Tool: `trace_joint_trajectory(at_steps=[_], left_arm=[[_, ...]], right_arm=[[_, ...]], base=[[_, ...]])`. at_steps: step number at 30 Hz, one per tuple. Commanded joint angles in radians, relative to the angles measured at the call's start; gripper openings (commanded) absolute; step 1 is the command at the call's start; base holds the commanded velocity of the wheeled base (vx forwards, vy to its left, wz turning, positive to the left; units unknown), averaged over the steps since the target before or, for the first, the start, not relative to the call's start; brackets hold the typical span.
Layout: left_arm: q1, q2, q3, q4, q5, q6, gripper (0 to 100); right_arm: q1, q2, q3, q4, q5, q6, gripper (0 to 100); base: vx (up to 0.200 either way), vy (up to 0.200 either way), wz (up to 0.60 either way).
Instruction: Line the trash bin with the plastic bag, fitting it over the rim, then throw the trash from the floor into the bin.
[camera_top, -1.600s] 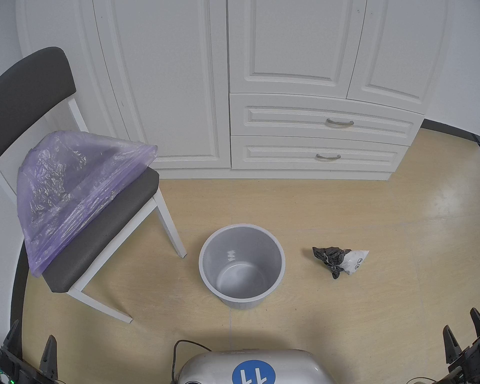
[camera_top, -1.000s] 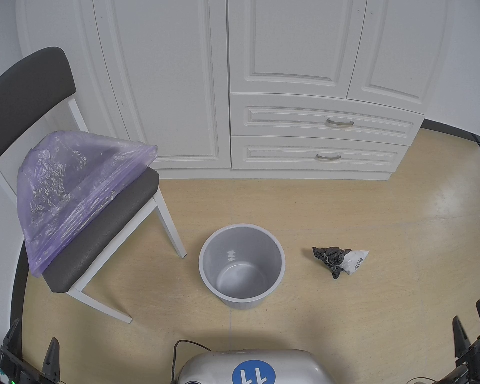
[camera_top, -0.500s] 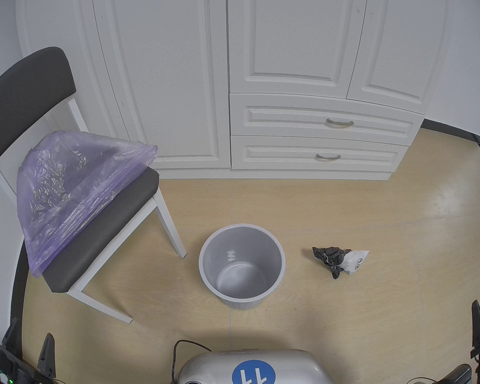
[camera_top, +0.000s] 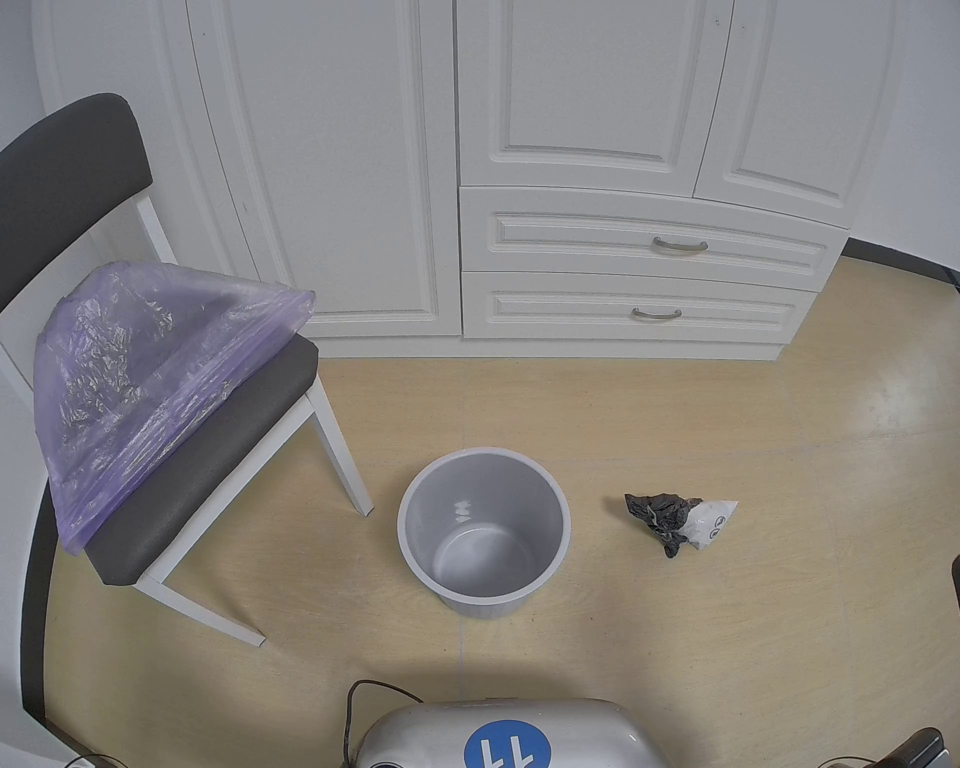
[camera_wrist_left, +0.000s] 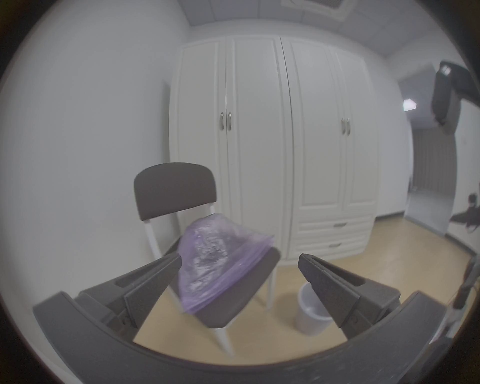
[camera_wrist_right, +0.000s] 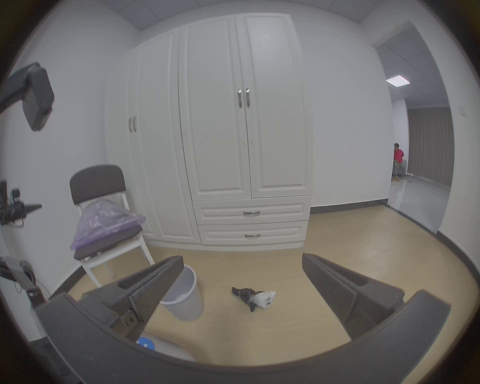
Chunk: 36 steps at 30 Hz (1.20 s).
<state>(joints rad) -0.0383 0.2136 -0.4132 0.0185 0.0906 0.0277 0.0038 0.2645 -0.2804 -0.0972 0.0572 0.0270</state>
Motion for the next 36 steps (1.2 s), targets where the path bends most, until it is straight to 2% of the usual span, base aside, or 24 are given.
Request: trace_joint_trajectory(at_steps=[1, 2, 3, 4, 8, 9, 10, 11, 12, 13, 16, 18, 19, 20, 21, 23, 26, 27, 28, 30, 32, 33, 36], left_arm=[[-0.017, 0.336, -0.219, 0.156, 0.213, 0.258, 100], [-0.017, 0.360, -0.220, 0.166, 0.248, 0.304, 100], [-0.017, 0.363, -0.220, 0.167, 0.253, 0.310, 100], [-0.015, 0.409, -0.220, 0.172, 0.299, 0.367, 100], [0.005, 0.509, -0.223, 0.159, 0.319, 0.405, 100], [0.057, 0.592, -0.239, 0.150, 0.316, 0.422, 100], [0.061, 0.598, -0.240, 0.150, 0.316, 0.423, 100], [0.123, 0.682, -0.260, 0.129, 0.313, 0.449, 100], [0.123, 0.682, -0.260, 0.129, 0.313, 0.449, 100], [0.213, 0.797, -0.289, 0.057, 0.311, 0.489, 100], [0.331, 0.966, -0.328, -0.126, 0.294, 0.549, 100], [0.337, 0.972, -0.331, -0.135, 0.291, 0.552, 100], [0.479, 1.064, -0.357, -0.261, 0.164, 0.637, 100], [0.551, 1.075, -0.371, -0.265, 0.064, 0.686, 100], [0.583, 1.073, -0.375, -0.261, 0.009, 0.710, 100], [0.718, 1.058, -0.374, -0.210, -0.215, 0.775, 100], [0.859, 0.966, -0.366, -0.020, -0.457, 0.819, 100], [0.870, 0.957, -0.366, 0.003, -0.468, 0.824, 100], [0.908, 0.922, -0.369, 0.115, -0.519, 0.841, 100], [0.936, 0.889, -0.361, 0.230, -0.554, 0.865, 100], [0.942, 0.883, -0.340, 0.261, -0.563, 0.877, 100], [0.942, 0.888, -0.286, 0.258, -0.565, 0.888, 100], [0.939, 0.918, -0.180, 0.181, -0.563, 0.899, 100]], right_arm=[[-0.002, 0.341, -0.191, 0.005, 0.001, -0.142, 100], [-0.004, 0.369, -0.207, 0.001, 0.001, -0.147, 100], [-0.004, 0.372, -0.210, 0.001, 0.001, -0.147, 100], [-0.004, 0.403, -0.230, -0.001, 0.000, -0.145, 100], [-0.004, 0.424, -0.229, -0.001, -0.007, -0.122, 100], [-0.002, 0.424, -0.209, -0.001, -0.005, -0.087, 100], [-0.002, 0.424, -0.207, -0.001, -0.005, -0.084, 100], [0.002, 0.427, -0.184, -0.007, -0.002, -0.055, 100], [0.002, 0.427, -0.184, -0.007, -0.002, -0.055, 100], [0.013, 0.455, -0.186, -0.038, -0.002, -0.029, 100], [0.004, 0.487, -0.175, -0.119, -0.007, -0.009, 100], [0.004, 0.487, -0.175, -0.122, -0.007, -0.009, 100], [0.002, 0.493, -0.164, -0.151, -0.007, -0.007, 100], [0.002, 0.498, -0.163, -0.153, -0.007, -0.007, 100], [0.002, 0.499, -0.161, -0.153, -0.007, -0.007, 100], [0.002, 0.509, -0.157, -0.154, -0.007, -0.006, 100], [0.002, 0.529, -0.155, -0.156, -0.007, -0.004, 100], [0.004, 0.529, -0.155, -0.156, -0.007, -0.004, 100], [0.010, 0.533, -0.151, -0.157, -0.007, -0.002, 100], [0.013, 0.536, -0.143, -0.157, -0.007, -0.004, 100], [0.013, 0.539, -0.138, -0.157, -0.007, -0.004, 100], [0.015, 0.542, -0.132, -0.157, -0.005, -0.004, 100], [0.015, 0.559, -0.126, -0.160, -0.004, -0.001, 100]], base=[[0.000, 0.000, 0.00], [0.000, 0.000, 0.00], [0.000, 0.000, 0.00], [0.000, 0.000, 0.00], [0.000, 0.000, 0.00], [0.000, 0.000, 0.00], [0.000, 0.000, 0.00], [0.000, 0.000, 0.00], [0.000, 0.000, 0.00], [0.000, 0.000, 0.00], [0.000, 0.000, 0.00], [0.000, 0.000, 0.00], [0.000, 0.000, 0.00], [0.000, 0.000, 0.00], [0.000, 0.000, 0.00], [0.000, 0.000, 0.00], [0.000, 0.000, 0.00], [0.000, 0.000, 0.00], [0.000, 0.000, 0.00], [0.000, 0.000, 0.00], [0.000, 0.000, 0.00], [0.000, 0.000, 0.00], [0.000, 0.000, 0.00]])
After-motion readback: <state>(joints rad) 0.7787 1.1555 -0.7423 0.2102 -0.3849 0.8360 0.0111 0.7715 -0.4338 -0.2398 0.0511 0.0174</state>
